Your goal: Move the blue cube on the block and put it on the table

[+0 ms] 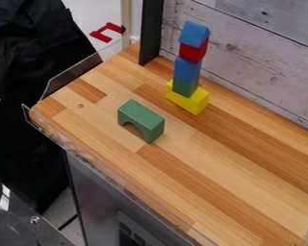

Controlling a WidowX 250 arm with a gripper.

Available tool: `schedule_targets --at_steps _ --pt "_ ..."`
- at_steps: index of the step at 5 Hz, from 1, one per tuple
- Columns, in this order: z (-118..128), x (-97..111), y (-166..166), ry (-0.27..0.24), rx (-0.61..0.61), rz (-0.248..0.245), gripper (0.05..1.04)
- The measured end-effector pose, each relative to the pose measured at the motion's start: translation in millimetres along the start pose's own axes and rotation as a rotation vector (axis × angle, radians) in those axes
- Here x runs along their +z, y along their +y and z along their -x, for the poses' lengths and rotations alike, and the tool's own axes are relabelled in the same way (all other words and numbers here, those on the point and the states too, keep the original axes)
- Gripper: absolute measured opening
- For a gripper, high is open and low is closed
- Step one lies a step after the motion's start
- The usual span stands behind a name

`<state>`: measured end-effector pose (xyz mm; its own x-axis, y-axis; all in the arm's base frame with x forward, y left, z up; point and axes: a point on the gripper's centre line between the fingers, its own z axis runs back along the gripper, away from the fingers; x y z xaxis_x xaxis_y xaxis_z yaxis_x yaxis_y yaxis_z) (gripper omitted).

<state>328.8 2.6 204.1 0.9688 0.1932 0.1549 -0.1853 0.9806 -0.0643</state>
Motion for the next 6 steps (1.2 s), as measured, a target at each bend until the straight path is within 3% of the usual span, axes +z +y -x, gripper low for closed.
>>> schedule_targets --at_steps 2,5,6 --pt "3.7 -17.1 3.0 0.066 0.004 -0.025 1.0" --pt "3.1 -31.1 3.6 0.109 0.007 -0.034 1.0" --pt "4.8 -44.0 8.3 0.158 0.005 -0.076 1.0"
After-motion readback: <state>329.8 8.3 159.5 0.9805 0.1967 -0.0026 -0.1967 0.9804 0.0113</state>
